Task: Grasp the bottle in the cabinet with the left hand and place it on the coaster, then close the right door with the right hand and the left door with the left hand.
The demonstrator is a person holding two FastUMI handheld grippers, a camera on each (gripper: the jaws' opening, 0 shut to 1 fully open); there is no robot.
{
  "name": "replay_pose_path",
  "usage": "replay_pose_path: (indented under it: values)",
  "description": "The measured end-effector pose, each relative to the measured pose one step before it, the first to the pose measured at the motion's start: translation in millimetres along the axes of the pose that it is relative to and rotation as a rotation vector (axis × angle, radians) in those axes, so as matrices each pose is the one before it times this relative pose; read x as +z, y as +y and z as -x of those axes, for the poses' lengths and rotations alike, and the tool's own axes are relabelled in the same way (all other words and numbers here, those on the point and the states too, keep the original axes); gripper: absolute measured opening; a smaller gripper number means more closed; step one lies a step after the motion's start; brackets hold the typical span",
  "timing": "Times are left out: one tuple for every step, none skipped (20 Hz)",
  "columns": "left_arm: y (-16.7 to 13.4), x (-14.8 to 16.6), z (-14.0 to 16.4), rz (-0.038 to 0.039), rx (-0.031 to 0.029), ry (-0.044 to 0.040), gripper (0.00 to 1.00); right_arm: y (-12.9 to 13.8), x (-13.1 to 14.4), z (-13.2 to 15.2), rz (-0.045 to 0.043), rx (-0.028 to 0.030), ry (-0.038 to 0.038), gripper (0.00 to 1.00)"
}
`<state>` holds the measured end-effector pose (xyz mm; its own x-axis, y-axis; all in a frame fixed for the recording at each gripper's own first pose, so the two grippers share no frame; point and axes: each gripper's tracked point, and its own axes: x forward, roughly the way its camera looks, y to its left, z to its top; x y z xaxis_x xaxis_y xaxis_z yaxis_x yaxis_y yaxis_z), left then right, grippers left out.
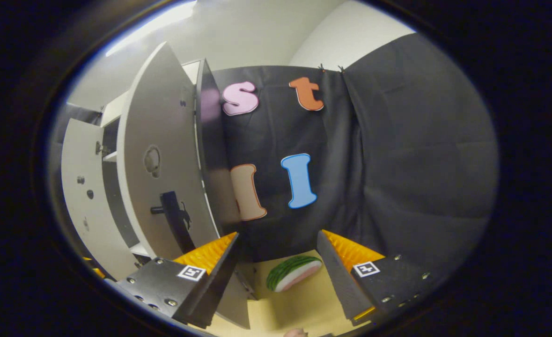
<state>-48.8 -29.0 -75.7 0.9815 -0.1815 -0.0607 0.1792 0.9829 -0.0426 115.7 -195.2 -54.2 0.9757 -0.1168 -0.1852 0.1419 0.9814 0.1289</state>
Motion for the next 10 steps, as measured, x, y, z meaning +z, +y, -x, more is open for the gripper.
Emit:
replay_pose_path:
  values:
    - [6.75, 0.6, -0.29, 0.00447, 0.01745, 0.00236, 0.88, 3.11, -2.93, -5.71, 0.01164, 0.00685, 0.00893, 0.98]
    - [4.37, 0.13, 0.18, 0.00722, 0.0103, 0.00439, 0.88, 3.95, -2.97, -4.1, 0.01342, 0.0111, 0.01101, 0.99]
    - [2.55, 0.66, -1.27, 0.01271, 0.00366, 0.00571, 0.88, 2.85, -3.45, 0.5, 0.014, 0.01552, 0.01028, 0.99]
    - [0.35, 0.79, -1.01, 0.01672, -0.00442, 0.00316, 0.88, 2.42, -2.07, -1.92, 0.01737, 0.01862, 0.00668, 0.99]
    - [0.55, 2.03, -2.12, 0.01749, -0.00605, -0.00546, 0.88, 3.25, -0.23, -2.04, 0.02107, 0.01698, 0.00029, 0.99]
    - [-0.45, 1.99, -2.28, 0.01355, -0.01029, -0.0045, 0.88, 7.72, 3.62, -7.75, 0.02021, 0.0163, -0.00328, 0.99]
    - [1.77, 1.04, -1.78, 0.00066, -0.0024, -0.00224, 0.88, 4.52, 2.04, -4.86, 0.01802, 0.01294, -0.00008, 0.99]
    - [4.6, 1.55, -1.51, -0.00551, 0.00733, -0.00276, 0.88, 2.25, -0.34, -1.31, 0.0125, 0.01253, 0.00034, 0.99]
    - [1.34, 2.05, -0.69, -0.00443, -0.00346, -0.00468, 0.88, 5.82, 2.67, 0.44, -0.00006, 0.02426, -0.00037, 0.99]
    - [1.22, 2.4, -0.32, -0.00159, -0.00524, -0.00688, 0.88, 4.71, 1.06, 2.74, 0.02766, 0.0104, 0.00233, 0.94]
